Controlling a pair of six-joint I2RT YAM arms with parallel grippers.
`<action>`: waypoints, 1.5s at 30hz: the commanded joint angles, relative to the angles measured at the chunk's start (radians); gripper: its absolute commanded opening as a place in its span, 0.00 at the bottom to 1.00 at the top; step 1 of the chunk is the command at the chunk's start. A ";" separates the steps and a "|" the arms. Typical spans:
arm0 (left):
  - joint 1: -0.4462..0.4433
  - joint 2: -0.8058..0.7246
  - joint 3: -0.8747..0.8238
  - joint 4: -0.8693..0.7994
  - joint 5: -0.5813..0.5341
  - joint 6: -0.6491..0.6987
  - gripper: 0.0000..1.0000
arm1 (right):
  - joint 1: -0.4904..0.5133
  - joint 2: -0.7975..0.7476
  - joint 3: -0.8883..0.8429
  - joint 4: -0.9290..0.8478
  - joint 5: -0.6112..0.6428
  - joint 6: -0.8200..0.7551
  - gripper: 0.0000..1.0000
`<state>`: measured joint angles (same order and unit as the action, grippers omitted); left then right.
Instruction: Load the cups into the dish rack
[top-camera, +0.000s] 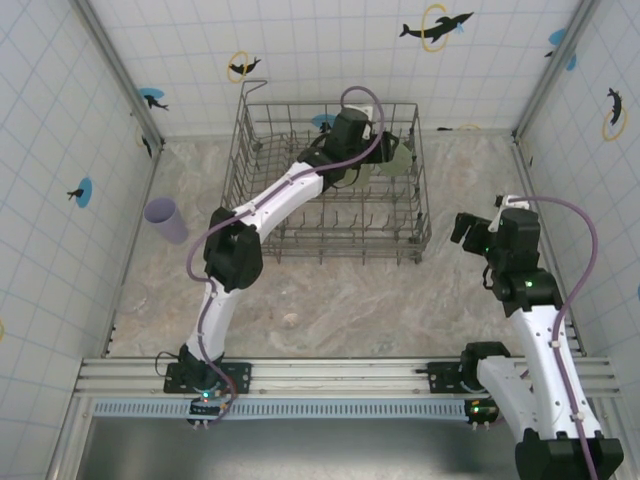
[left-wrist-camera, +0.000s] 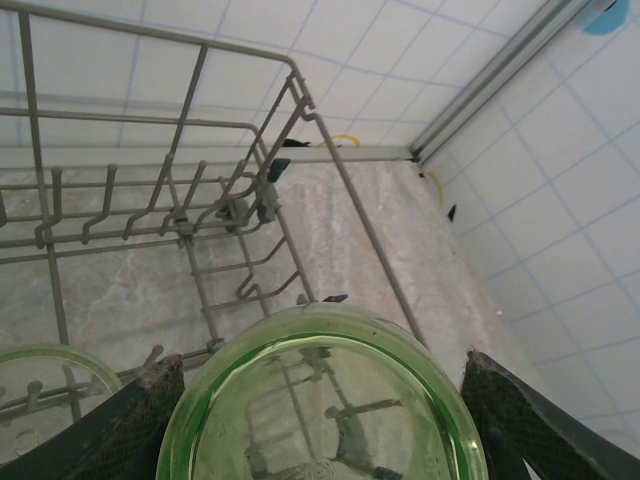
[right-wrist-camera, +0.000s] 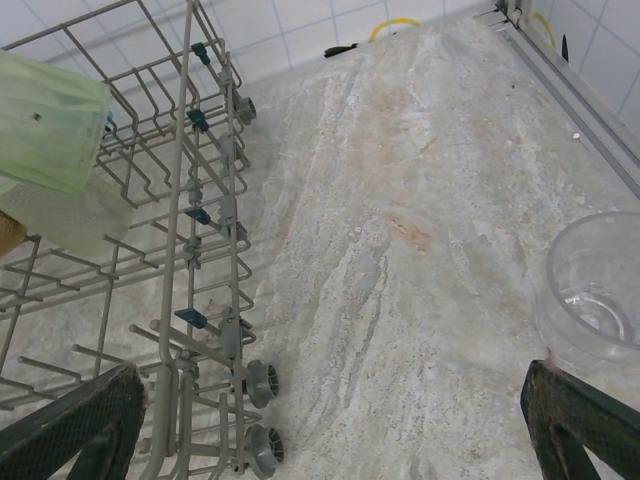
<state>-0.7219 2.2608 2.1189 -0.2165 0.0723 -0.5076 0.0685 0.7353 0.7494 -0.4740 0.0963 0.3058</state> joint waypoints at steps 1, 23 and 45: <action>-0.027 0.024 0.063 0.051 -0.131 0.105 0.00 | -0.009 -0.021 -0.031 0.050 -0.004 0.011 1.00; -0.065 0.161 0.088 0.151 -0.284 0.202 0.00 | -0.010 -0.033 -0.038 0.116 -0.055 0.071 1.00; -0.083 0.249 0.095 0.237 -0.357 0.288 0.01 | -0.011 -0.023 -0.077 0.155 -0.073 0.070 1.00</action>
<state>-0.7998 2.4687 2.1811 -0.0113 -0.2527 -0.2634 0.0635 0.7105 0.6956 -0.3603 0.0299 0.3737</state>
